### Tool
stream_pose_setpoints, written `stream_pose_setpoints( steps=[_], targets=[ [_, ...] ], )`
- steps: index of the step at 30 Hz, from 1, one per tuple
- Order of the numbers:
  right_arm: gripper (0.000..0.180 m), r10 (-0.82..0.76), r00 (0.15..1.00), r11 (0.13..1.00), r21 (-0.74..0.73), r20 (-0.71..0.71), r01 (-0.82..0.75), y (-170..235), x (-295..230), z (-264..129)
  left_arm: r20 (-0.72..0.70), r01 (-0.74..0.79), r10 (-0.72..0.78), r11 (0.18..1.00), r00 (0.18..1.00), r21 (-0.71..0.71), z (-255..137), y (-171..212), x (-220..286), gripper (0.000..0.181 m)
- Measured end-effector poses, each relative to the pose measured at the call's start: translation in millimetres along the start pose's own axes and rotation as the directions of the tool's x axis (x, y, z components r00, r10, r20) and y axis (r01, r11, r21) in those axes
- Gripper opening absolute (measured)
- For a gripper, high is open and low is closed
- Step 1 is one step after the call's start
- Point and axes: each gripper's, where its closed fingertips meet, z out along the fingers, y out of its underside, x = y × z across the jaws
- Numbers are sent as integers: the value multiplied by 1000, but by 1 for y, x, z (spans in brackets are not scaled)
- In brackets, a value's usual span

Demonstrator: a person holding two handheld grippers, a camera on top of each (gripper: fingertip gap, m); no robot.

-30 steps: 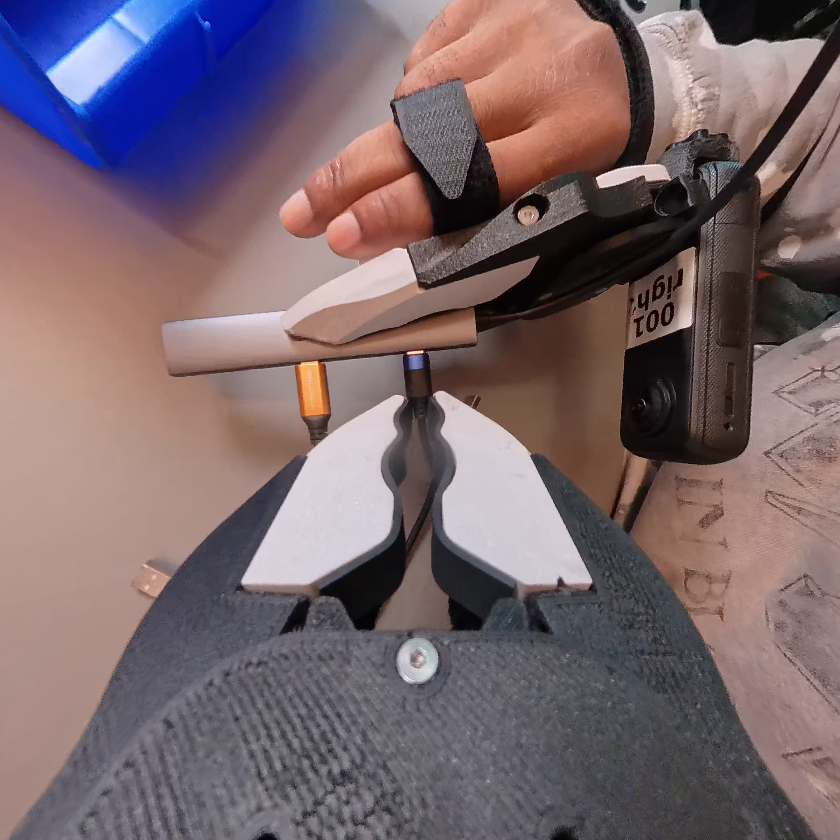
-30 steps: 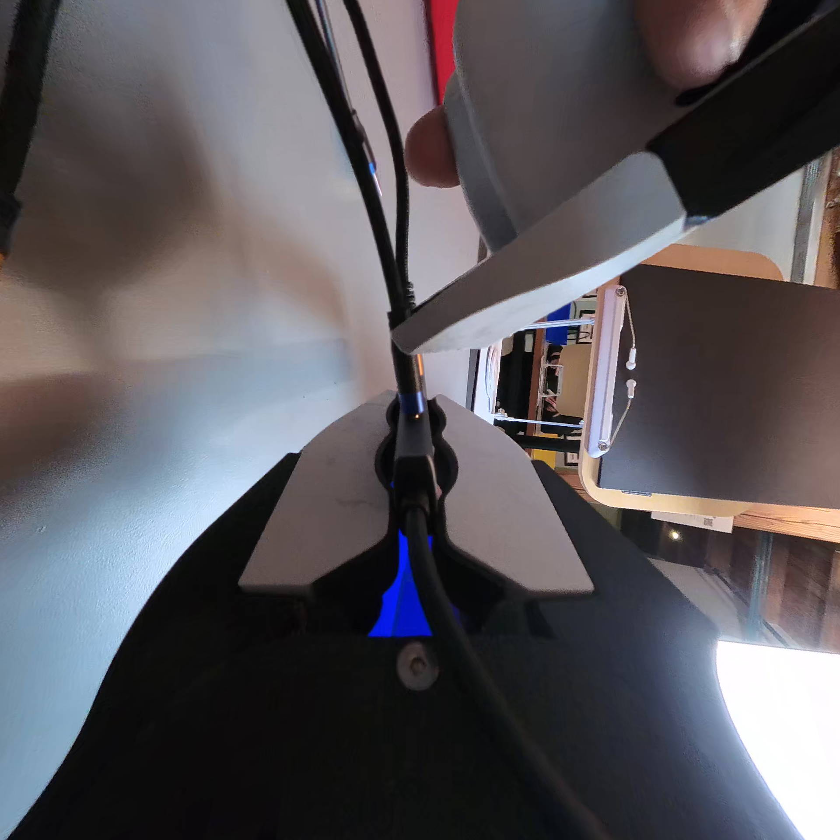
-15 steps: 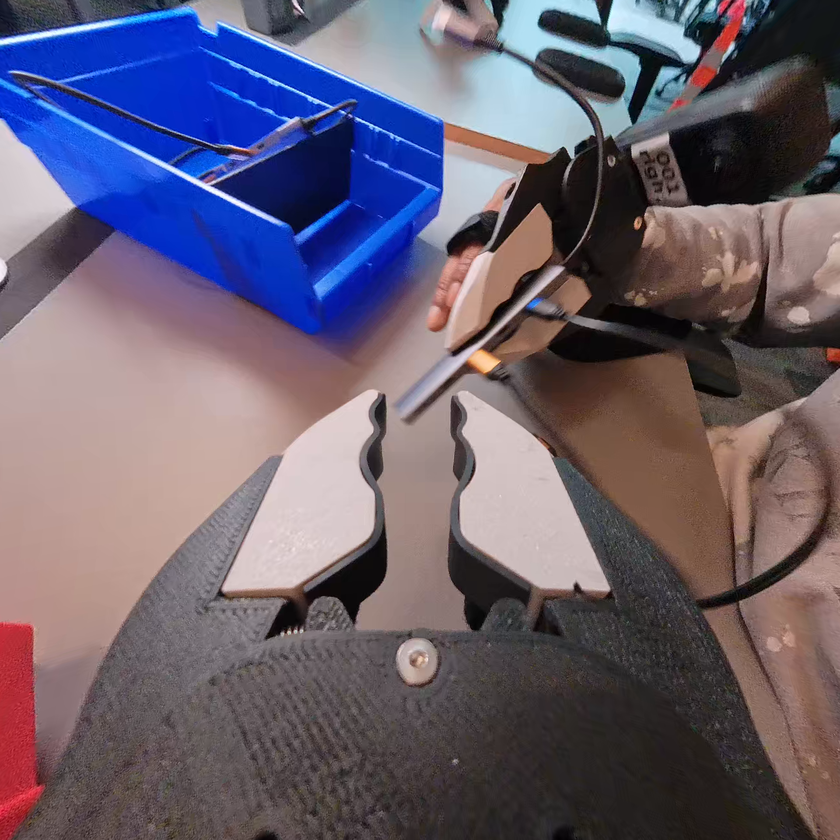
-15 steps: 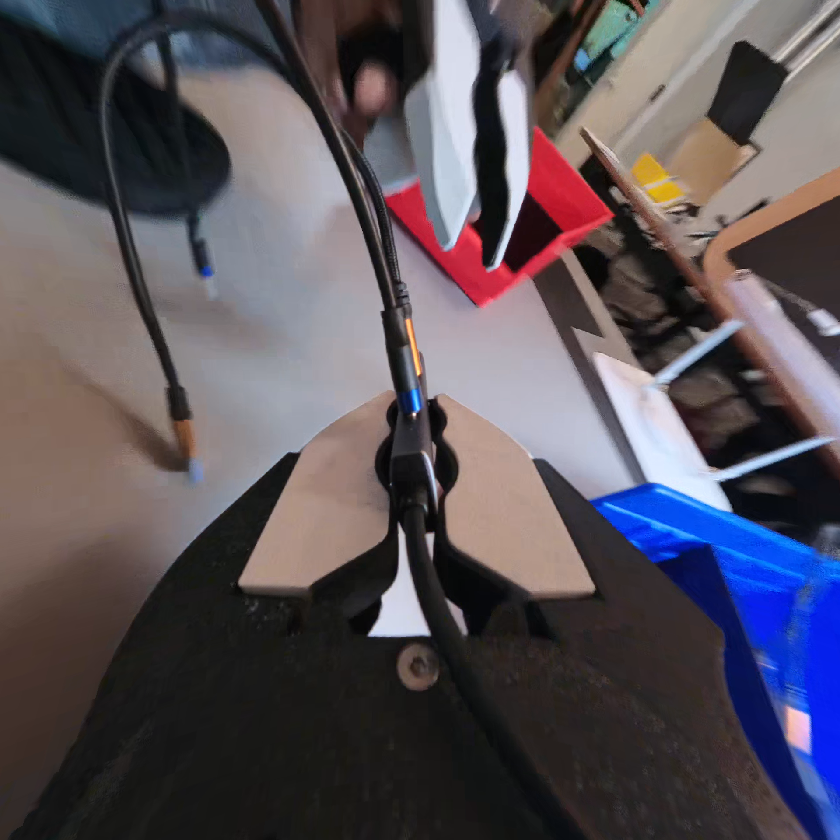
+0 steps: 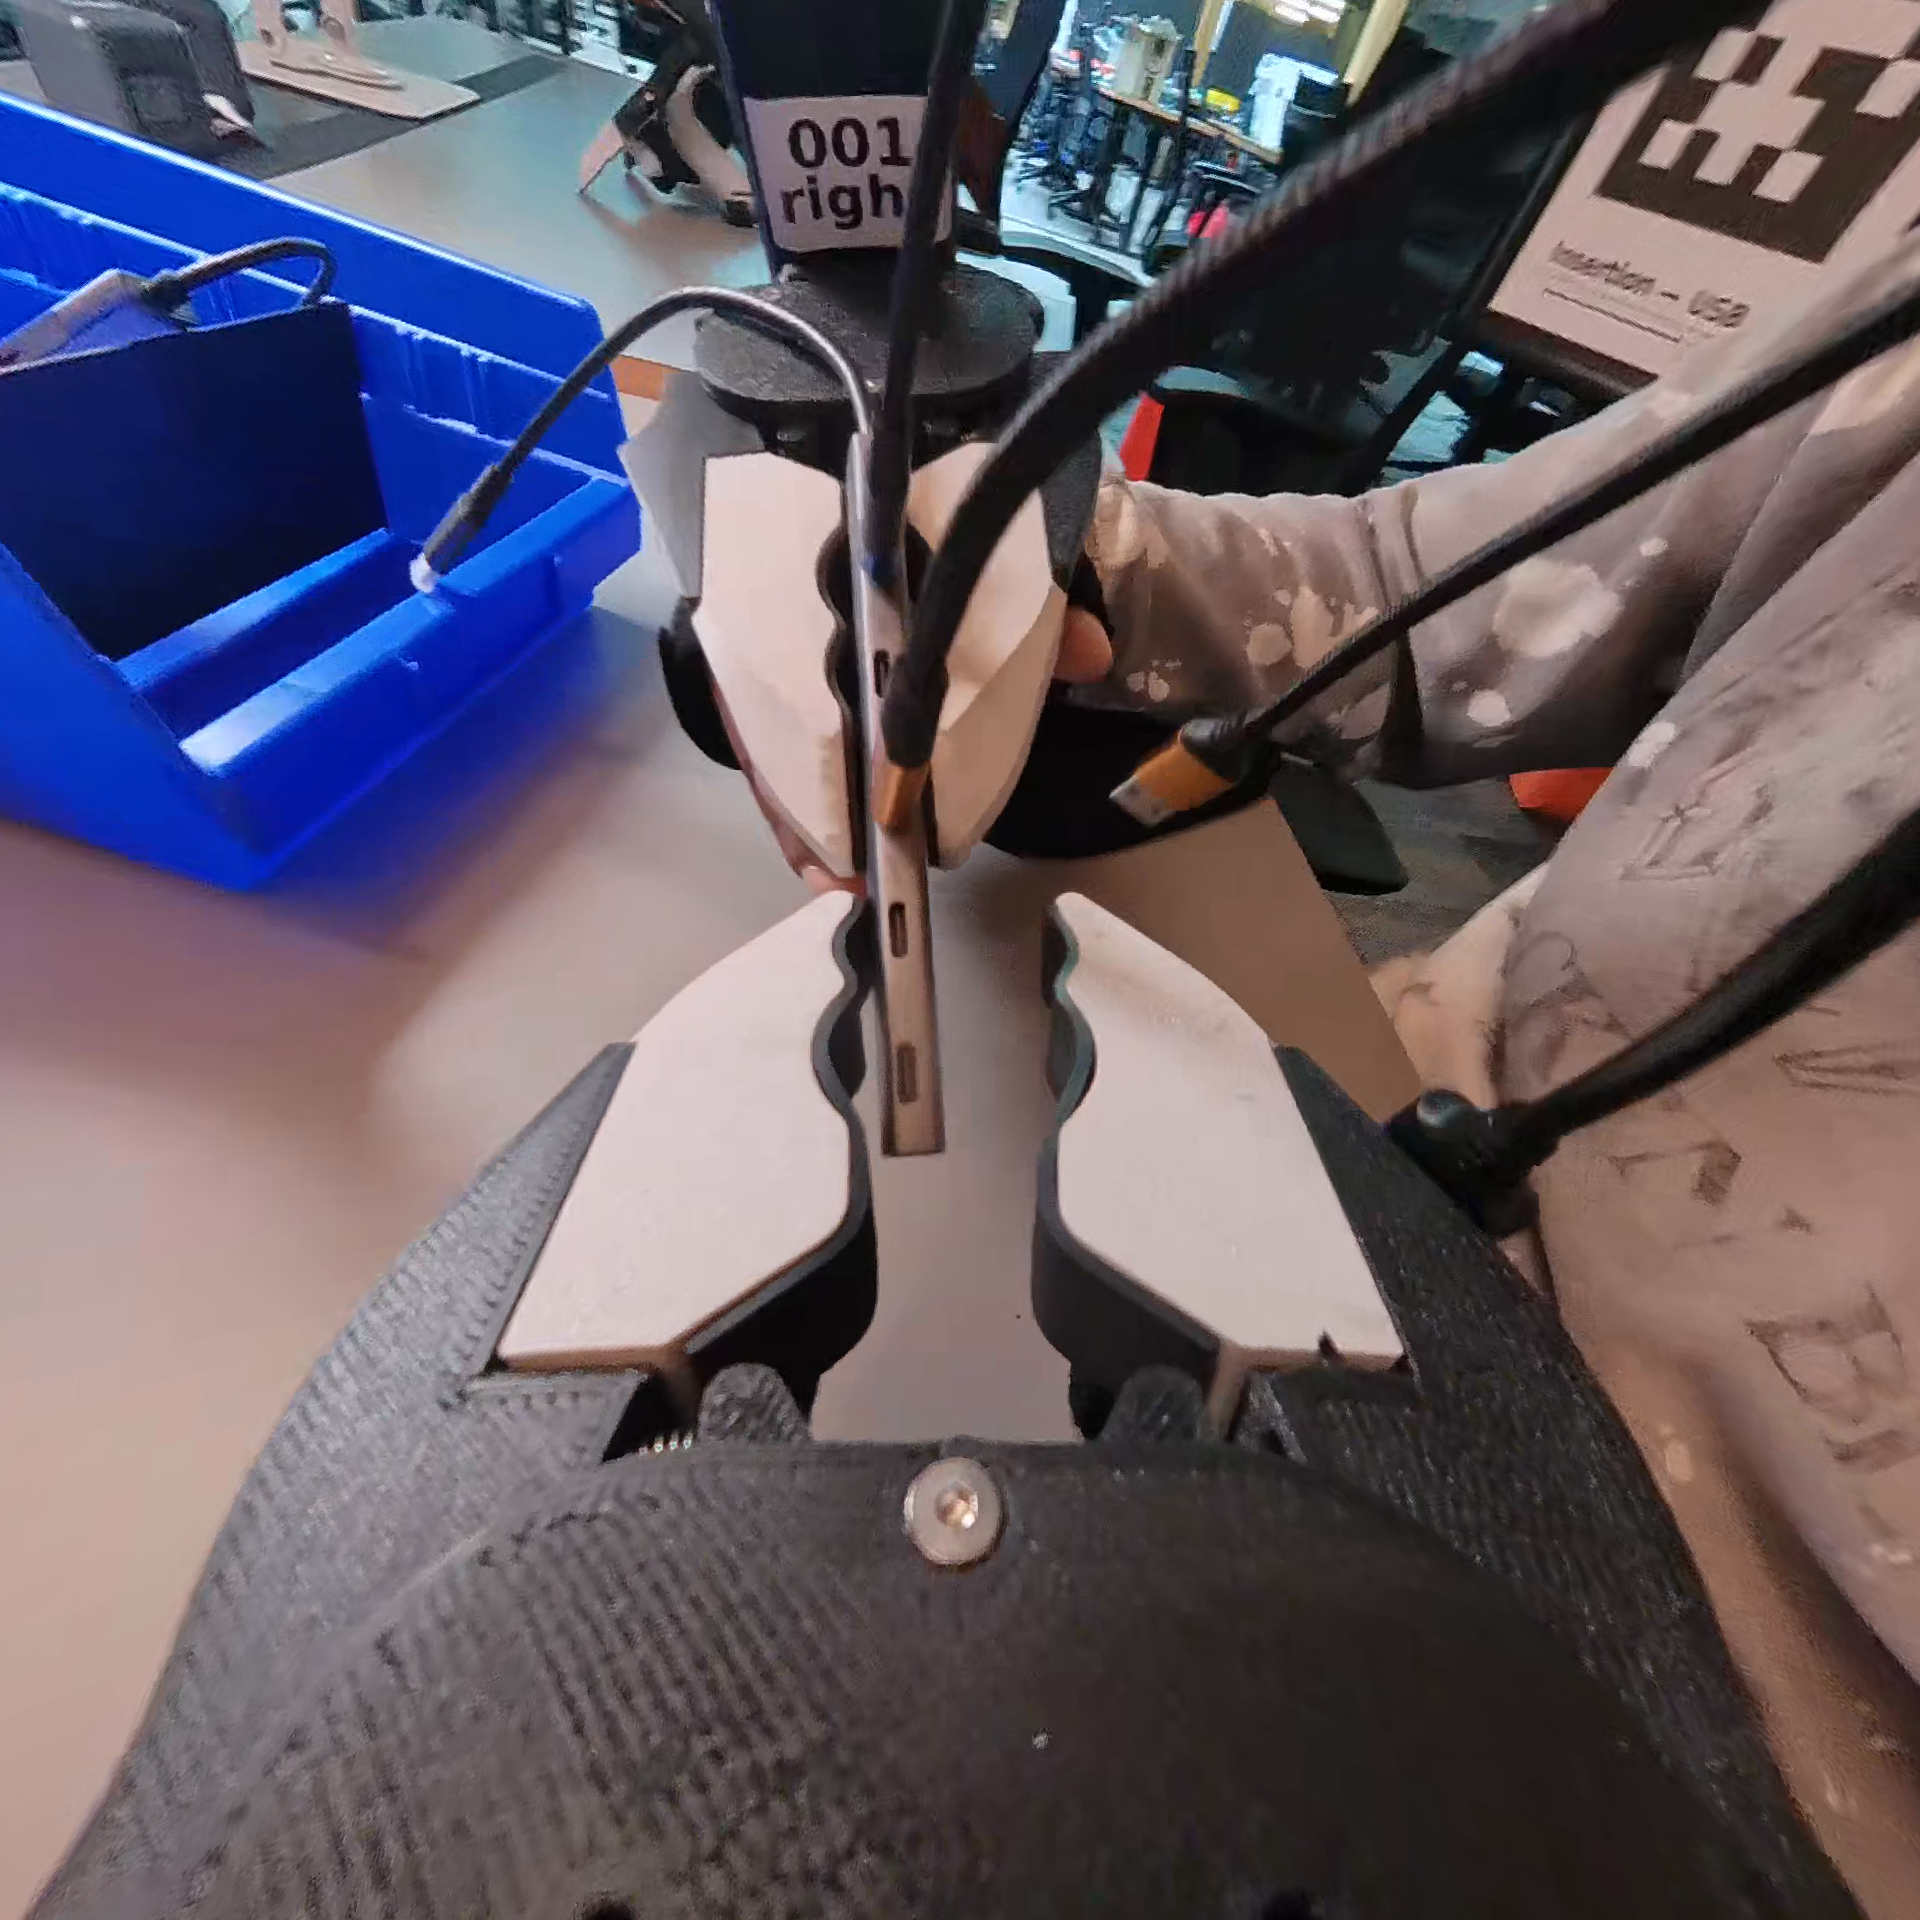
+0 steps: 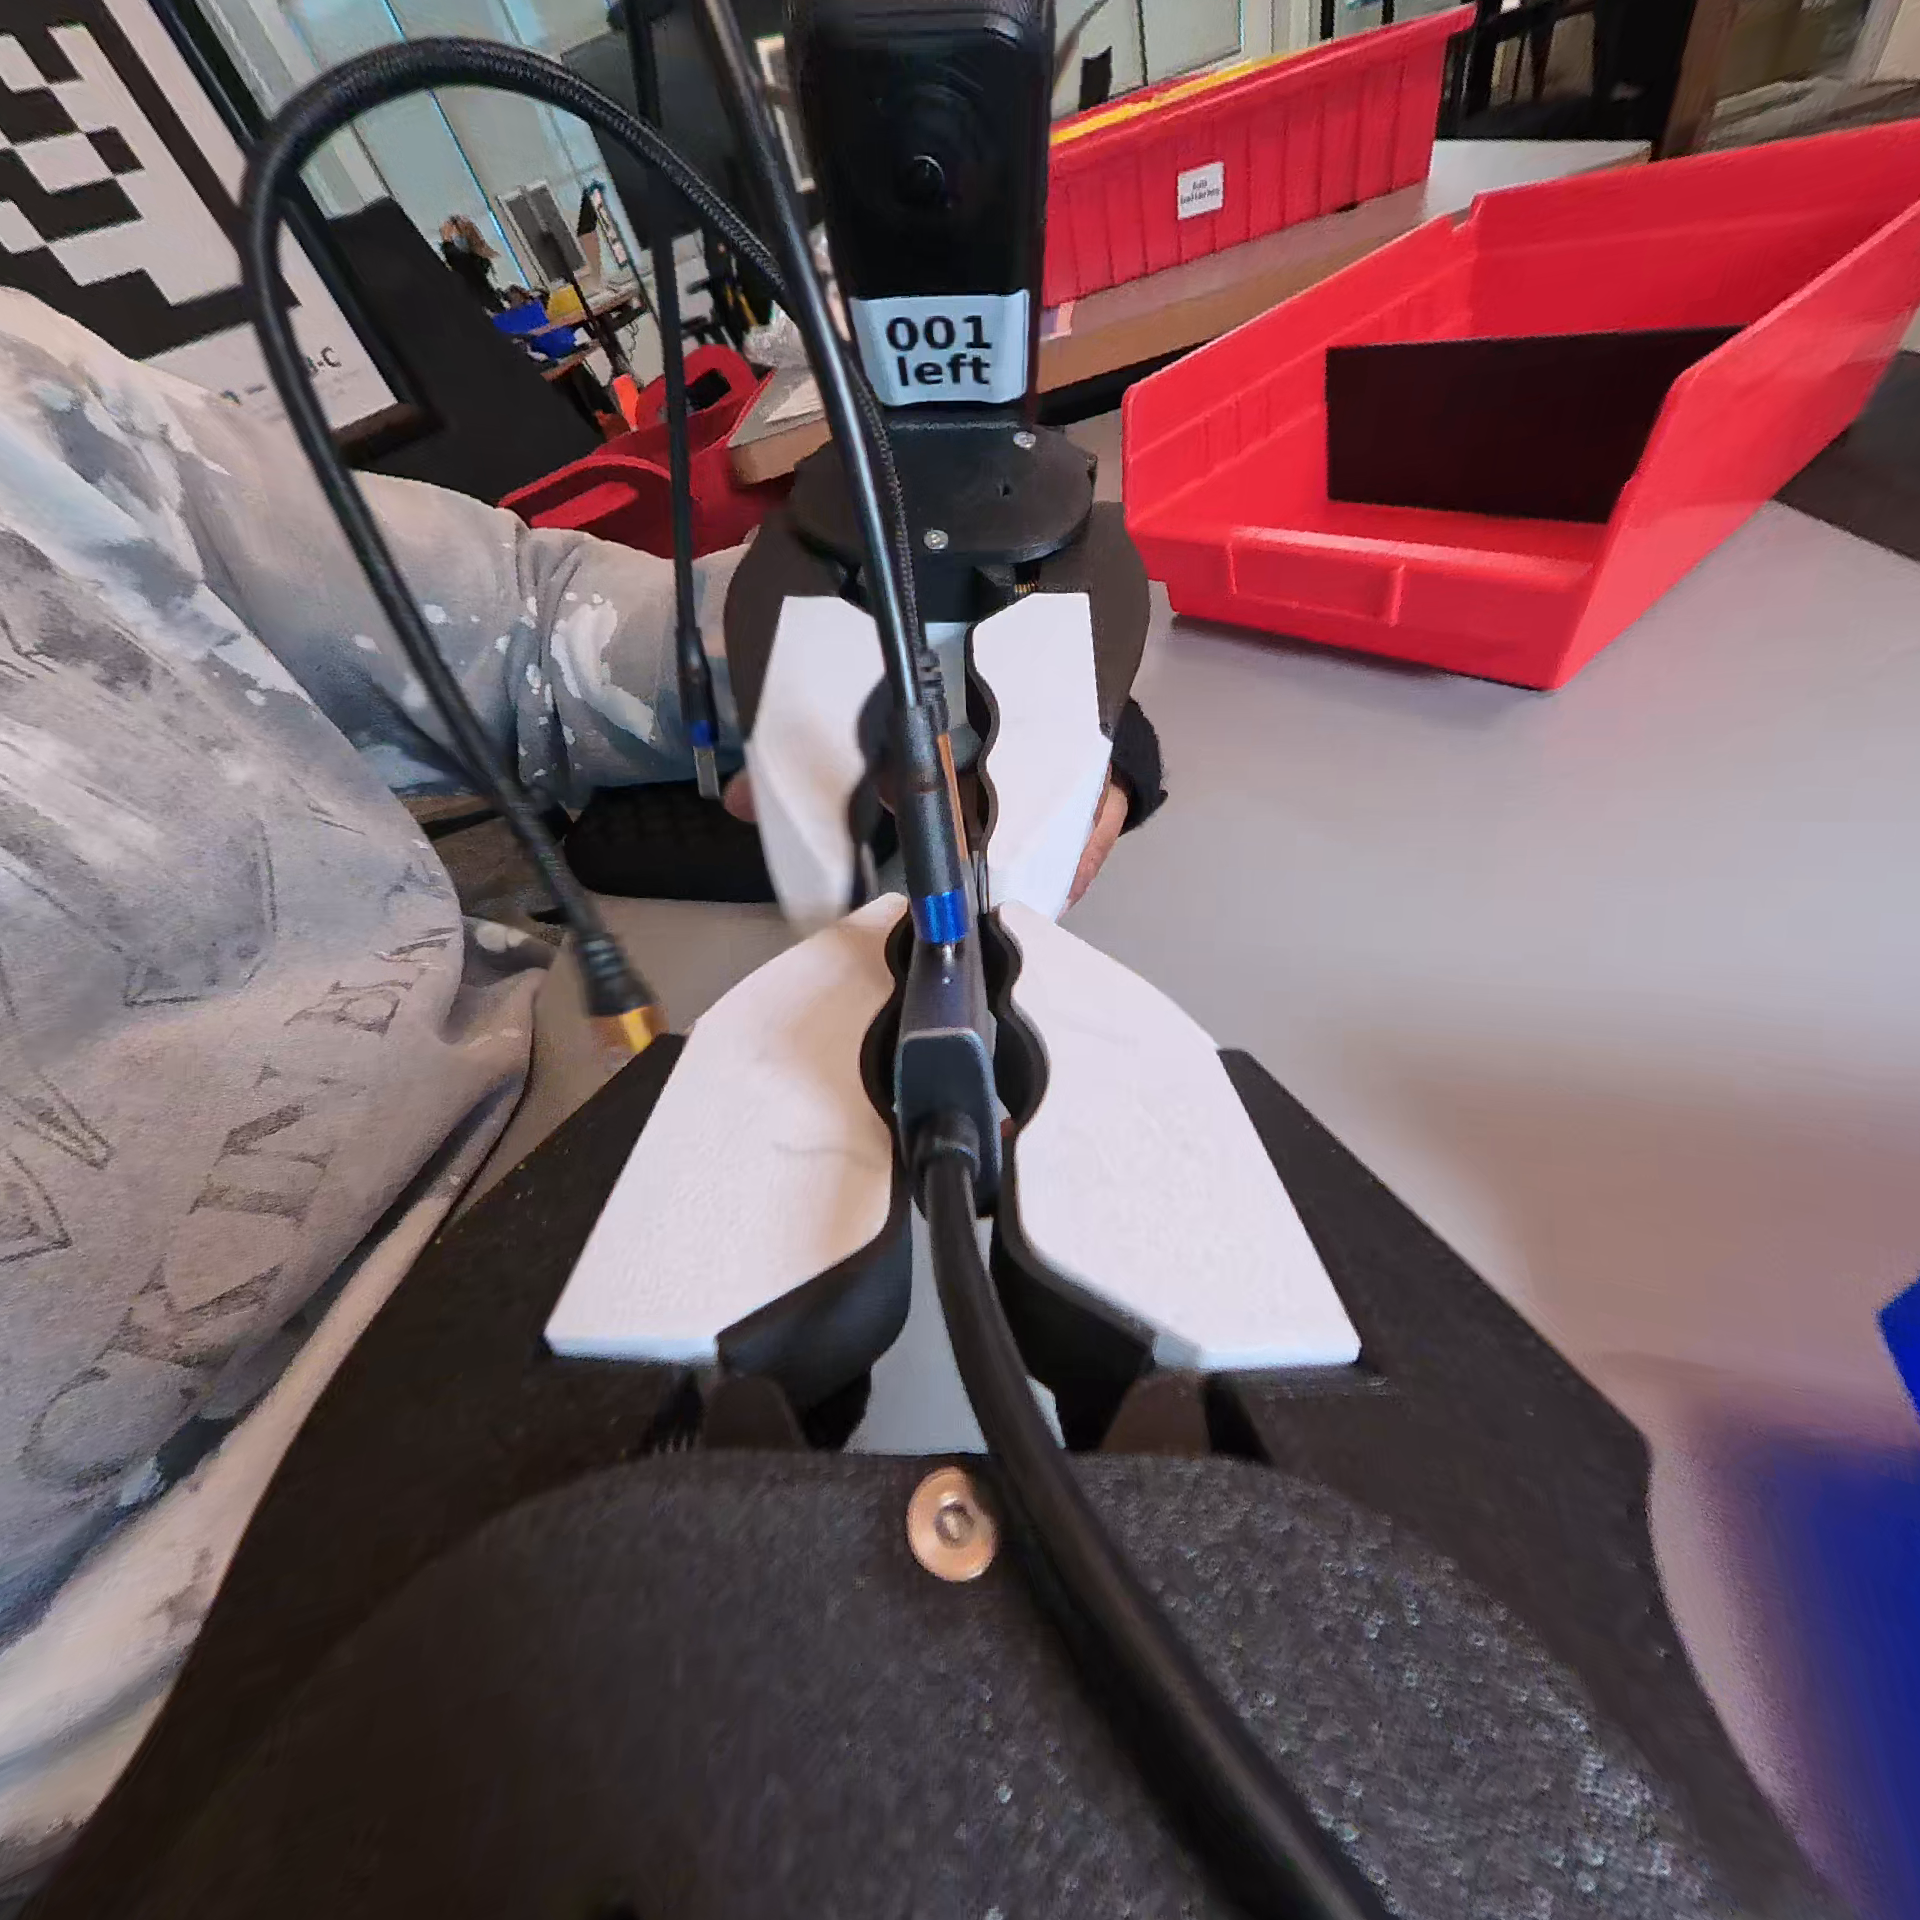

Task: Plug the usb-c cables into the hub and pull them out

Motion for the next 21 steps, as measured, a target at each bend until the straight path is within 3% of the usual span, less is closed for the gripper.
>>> stream_pose_setpoints(
  steps=[2, 6, 10, 13, 16, 19, 21],
  targets=[
    [11, 13, 1000, 1000, 1, 3, -13, 1, 0, 1, 65, 16, -16, 1000, 998, 4, 0, 1, -9, 10],
    [15, 96, 995, 995, -2, -34, -96, 1, 11, -4, 135, 33, -34, 999, 990, 13, -7, -4, -21, 11],
    [26, 96, 995, 992, -85, -20, -97, 11, 7, -23, 236, 60, -86, 992, 968, 112, -41, -16, -46, 11],
    [25, -88, 996, 990, -117, -30, 84, 3, -6, -41, 311, 50, -87, 991, 947, 124, -62, -17, -62, 10],
    [24, -264, 931, 964, -107, -252, 245, -37, 8, -69, 330, 24, -58, 994, 942, 105, -65, -16, -64, 10],
    [29, -435, 812, 899, -238, -390, 367, -65, 24, -88, 308, -3, -21, 997, 951, 77, -56, -14, -57, 10],
    [35, -533, 771, 836, -358, -350, 415, -71, 26, -82, 295, -24, 5, 998, 955, 58, -49, -13, -51, 10]
  ],
)
